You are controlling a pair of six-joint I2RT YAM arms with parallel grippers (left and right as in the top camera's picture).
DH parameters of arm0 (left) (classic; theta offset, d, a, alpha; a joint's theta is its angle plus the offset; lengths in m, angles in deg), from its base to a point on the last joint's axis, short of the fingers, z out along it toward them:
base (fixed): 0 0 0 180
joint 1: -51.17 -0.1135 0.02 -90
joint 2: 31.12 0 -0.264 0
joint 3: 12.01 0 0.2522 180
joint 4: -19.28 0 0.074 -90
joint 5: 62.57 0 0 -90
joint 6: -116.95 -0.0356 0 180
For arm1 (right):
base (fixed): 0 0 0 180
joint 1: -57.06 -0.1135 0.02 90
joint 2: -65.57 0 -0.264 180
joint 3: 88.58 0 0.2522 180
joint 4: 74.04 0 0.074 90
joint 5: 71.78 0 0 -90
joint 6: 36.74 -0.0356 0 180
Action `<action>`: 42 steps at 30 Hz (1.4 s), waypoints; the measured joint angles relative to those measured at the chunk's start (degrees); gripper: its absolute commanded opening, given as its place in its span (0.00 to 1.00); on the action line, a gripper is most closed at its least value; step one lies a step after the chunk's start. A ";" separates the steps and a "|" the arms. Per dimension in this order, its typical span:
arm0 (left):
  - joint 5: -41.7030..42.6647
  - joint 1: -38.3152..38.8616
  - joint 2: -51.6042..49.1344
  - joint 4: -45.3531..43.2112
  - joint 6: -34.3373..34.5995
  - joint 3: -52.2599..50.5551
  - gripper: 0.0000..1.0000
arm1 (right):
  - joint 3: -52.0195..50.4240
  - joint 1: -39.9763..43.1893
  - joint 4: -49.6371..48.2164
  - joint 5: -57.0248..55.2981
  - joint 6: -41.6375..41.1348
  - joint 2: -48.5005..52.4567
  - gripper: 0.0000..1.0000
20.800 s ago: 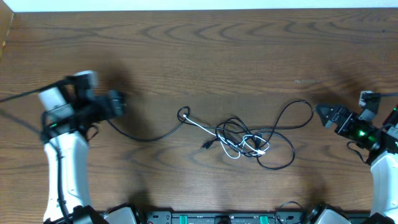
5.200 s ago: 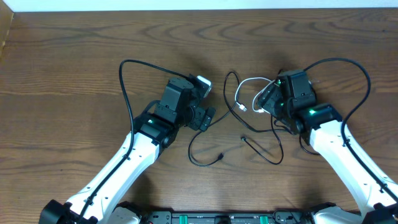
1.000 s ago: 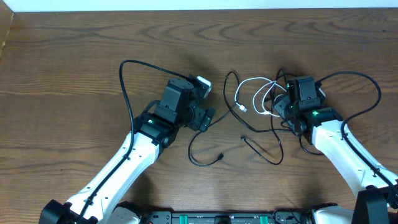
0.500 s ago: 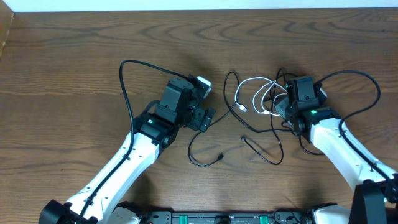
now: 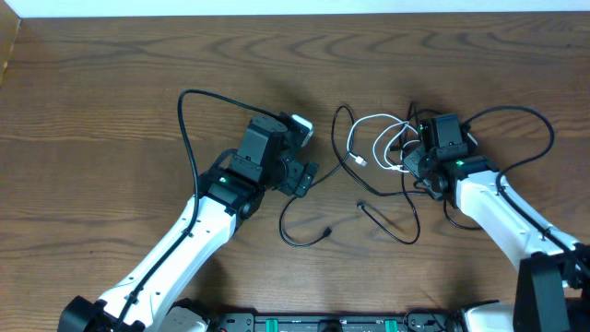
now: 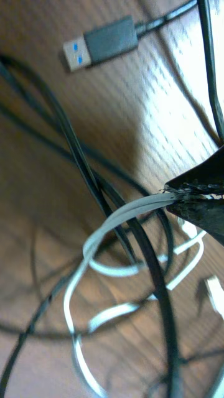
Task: Untangle cables
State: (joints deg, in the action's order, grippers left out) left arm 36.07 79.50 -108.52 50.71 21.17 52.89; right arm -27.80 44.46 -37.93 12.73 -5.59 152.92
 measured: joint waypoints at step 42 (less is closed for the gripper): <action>13.03 0.02 -0.02 -11.13 0.02 -0.02 0.91 | -0.22 0.00 -21.97 24.04 18.56 -28.59 0.01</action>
State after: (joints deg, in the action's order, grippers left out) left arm 49.10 79.52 -108.54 39.59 21.19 52.87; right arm -28.01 44.46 -59.89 36.77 12.97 124.33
